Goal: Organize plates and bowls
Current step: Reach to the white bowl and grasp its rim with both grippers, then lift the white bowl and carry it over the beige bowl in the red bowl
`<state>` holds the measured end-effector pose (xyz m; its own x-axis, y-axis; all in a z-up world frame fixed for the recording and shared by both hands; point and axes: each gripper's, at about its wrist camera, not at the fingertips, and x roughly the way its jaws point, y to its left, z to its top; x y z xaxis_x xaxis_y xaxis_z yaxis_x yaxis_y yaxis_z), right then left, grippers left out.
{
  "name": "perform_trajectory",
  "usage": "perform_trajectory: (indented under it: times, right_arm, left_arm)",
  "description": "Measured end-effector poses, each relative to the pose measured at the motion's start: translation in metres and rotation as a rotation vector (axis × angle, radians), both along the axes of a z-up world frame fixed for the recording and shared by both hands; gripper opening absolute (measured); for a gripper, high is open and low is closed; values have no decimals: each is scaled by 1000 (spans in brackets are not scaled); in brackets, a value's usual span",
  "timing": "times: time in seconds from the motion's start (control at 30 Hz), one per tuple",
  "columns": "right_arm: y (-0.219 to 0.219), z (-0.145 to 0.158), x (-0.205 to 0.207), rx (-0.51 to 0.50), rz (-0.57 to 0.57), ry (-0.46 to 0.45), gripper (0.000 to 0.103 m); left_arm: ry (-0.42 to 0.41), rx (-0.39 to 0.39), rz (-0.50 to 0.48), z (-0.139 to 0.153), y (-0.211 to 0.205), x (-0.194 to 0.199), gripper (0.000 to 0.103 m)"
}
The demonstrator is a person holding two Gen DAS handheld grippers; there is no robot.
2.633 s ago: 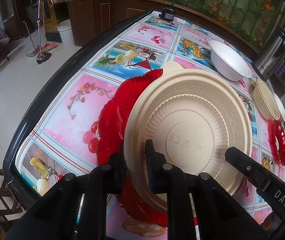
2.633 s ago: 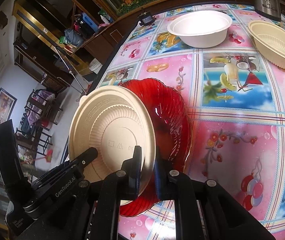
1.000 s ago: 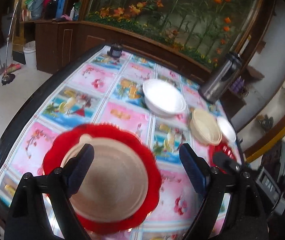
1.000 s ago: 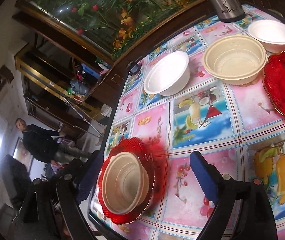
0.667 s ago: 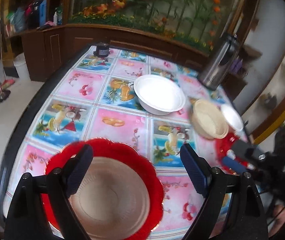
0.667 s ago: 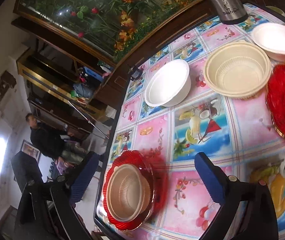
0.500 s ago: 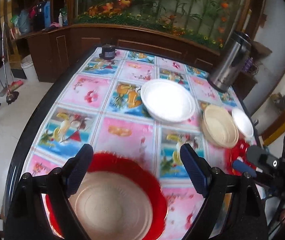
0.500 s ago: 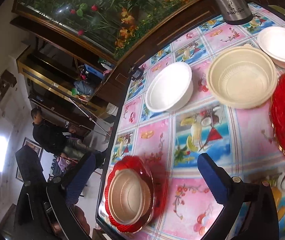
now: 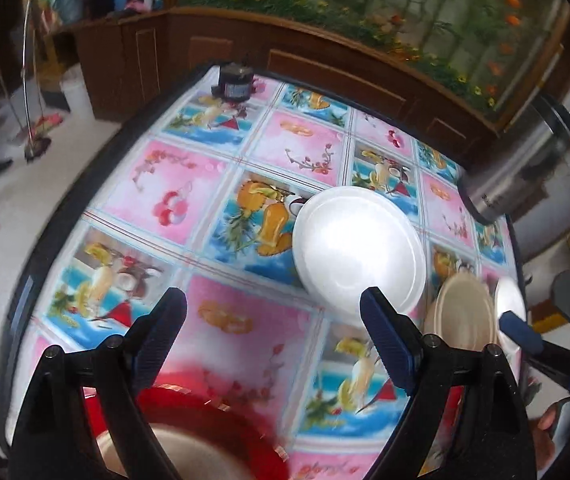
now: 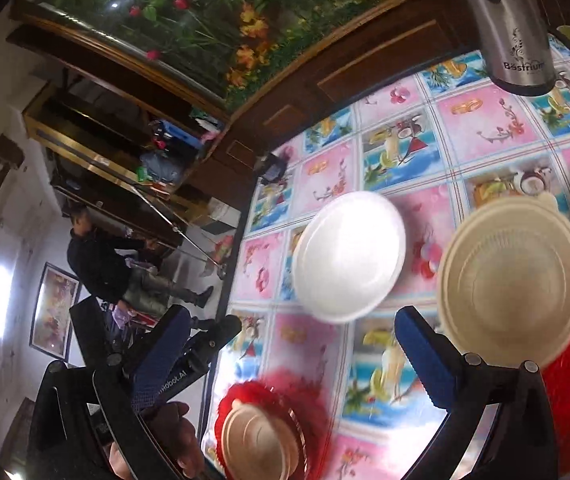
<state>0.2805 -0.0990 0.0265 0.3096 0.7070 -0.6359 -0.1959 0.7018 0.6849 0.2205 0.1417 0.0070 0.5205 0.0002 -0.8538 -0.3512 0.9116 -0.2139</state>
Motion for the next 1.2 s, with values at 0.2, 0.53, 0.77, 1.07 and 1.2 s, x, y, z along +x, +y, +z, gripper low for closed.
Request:
perform_trajectory:
  times: [0.2,0.53,0.77,1.07,1.2]
  right_arm:
    - [19,-20,46,-75,30,38,100]
    - [35,-72,86,-215,58,125,72]
    - [38,-93,96,-278,61,165,50]
    - [35,-107,94,-338,45,188,7]
    - [34,-100,87,-328,42,172,7]
  left_arm:
    - [51,-42,24,-19,-5,31,89]
    - [120,-38,31,-53,-15,64,89]
    - [152,-59,18,-68,-21,74,66]
    - [223,-85,-2,-93,-22,76,13]
    - [197,-68,-13,-80,-22,67,12]
